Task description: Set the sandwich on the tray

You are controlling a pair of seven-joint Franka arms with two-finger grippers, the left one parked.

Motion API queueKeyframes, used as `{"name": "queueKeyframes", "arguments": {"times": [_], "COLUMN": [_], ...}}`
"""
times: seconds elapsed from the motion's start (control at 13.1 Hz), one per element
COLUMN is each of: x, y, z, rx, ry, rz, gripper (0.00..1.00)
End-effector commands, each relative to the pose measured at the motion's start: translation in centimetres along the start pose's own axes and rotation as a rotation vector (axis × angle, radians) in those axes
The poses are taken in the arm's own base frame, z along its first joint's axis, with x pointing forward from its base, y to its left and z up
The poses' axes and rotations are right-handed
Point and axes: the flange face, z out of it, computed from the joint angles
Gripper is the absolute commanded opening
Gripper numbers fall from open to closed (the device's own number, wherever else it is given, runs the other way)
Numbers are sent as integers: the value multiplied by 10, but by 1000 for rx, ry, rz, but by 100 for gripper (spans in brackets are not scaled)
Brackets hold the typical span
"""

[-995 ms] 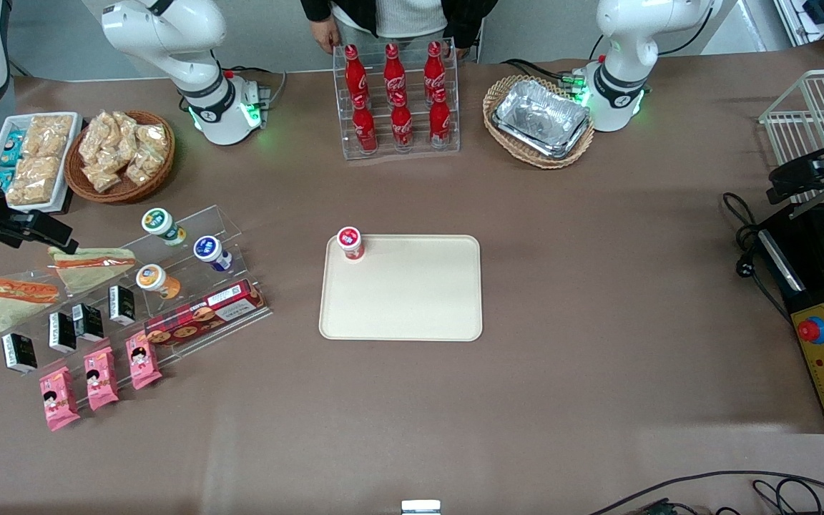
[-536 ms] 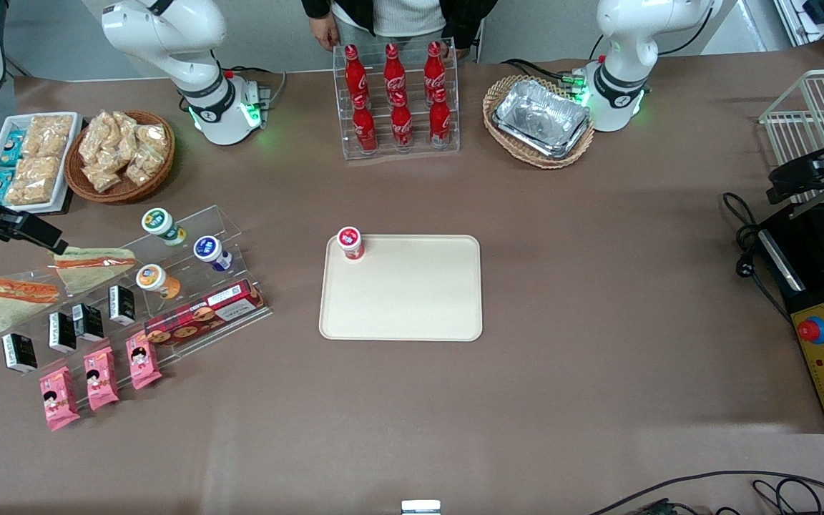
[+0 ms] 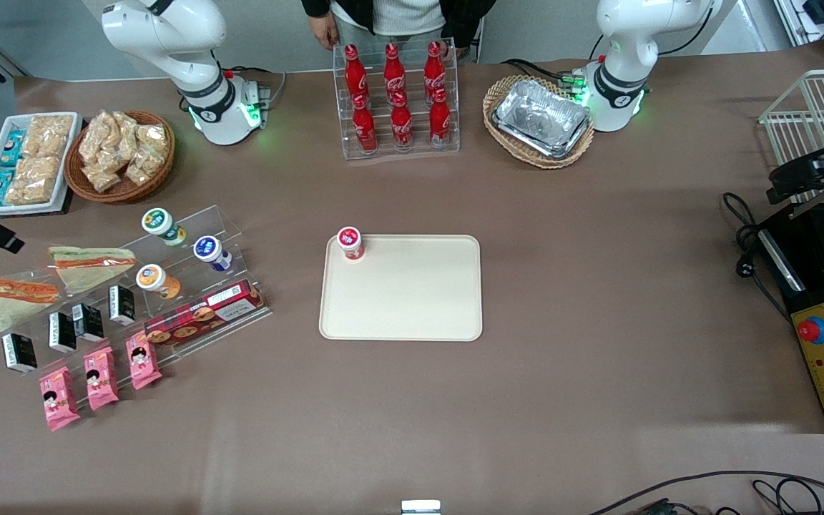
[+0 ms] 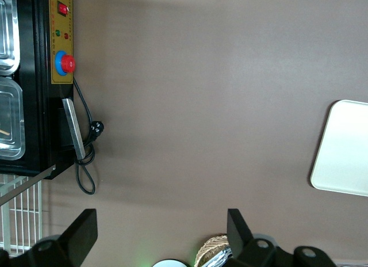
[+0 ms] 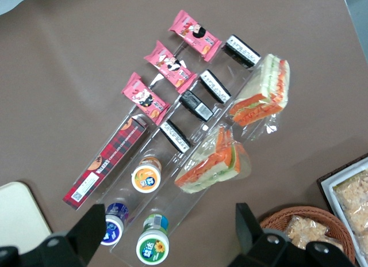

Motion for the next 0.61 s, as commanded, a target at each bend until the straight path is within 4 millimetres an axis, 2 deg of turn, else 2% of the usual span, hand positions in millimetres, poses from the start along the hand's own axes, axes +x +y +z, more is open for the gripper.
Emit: {"name": "queueKeyframes", "arguments": {"times": [0.0,0.31,0.54], "x": [2,11,22], "y": [21,56,86], "z": [-5,6,23], "rx": [-9,-28,-67], "ry": [-1,-15,-32], "rz": [147,300,357], "gripper": [100,100,100]}}
